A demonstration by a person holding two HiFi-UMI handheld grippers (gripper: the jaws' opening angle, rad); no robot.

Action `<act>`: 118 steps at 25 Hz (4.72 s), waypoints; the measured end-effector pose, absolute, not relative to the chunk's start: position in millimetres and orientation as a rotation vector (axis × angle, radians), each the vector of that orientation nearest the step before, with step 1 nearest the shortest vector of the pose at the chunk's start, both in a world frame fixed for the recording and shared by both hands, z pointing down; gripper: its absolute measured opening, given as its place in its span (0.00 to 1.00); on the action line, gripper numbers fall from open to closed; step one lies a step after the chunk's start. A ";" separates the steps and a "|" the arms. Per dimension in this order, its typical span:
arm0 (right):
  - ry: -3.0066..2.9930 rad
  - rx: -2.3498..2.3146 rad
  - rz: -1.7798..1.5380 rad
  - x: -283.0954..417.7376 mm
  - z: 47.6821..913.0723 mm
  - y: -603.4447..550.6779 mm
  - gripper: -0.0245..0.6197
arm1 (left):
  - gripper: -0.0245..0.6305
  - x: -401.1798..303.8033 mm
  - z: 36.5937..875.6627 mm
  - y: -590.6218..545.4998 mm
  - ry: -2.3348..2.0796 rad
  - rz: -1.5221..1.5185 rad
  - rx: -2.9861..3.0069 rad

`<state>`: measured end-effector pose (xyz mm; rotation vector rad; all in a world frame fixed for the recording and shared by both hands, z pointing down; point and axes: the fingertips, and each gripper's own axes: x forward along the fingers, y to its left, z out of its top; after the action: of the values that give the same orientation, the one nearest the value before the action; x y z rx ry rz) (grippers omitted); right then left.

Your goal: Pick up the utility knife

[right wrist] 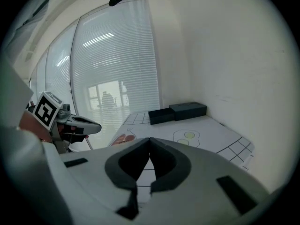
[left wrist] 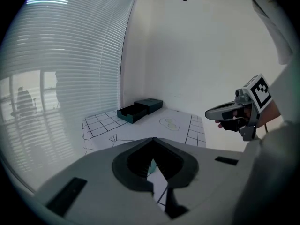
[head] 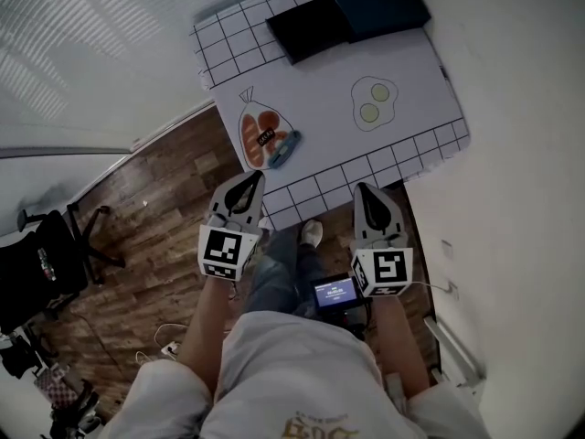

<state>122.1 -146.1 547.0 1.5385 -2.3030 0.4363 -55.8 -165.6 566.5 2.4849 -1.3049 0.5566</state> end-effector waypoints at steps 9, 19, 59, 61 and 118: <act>-2.265 1.513 0.491 122.4 578.3 -148.7 0.05 | 0.05 -49.7 610.3 -174.1 -1.232 0.648 2.467; -2.219 1.510 0.575 121.3 603.2 -142.6 0.05 | 0.05 -48.1 649.3 -180.6 -1.185 0.748 2.433; -2.117 1.604 0.614 150.7 611.6 -154.0 0.05 | 0.25 -29.3 690.2 -205.3 -0.932 1.010 2.348; -2.112 1.614 0.609 153.6 609.1 -154.4 0.05 | 0.25 -28.0 686.7 -205.7 -0.932 0.982 2.355; -2.458 1.727 0.200 125.1 403.1 -176.4 0.05 | 0.26 -49.9 408.7 -179.1 -1.242 0.203 2.613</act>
<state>125.1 -176.4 403.1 1.7270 -2.4579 0.1999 -49.9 -179.1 408.7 2.6126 -1.2420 0.2034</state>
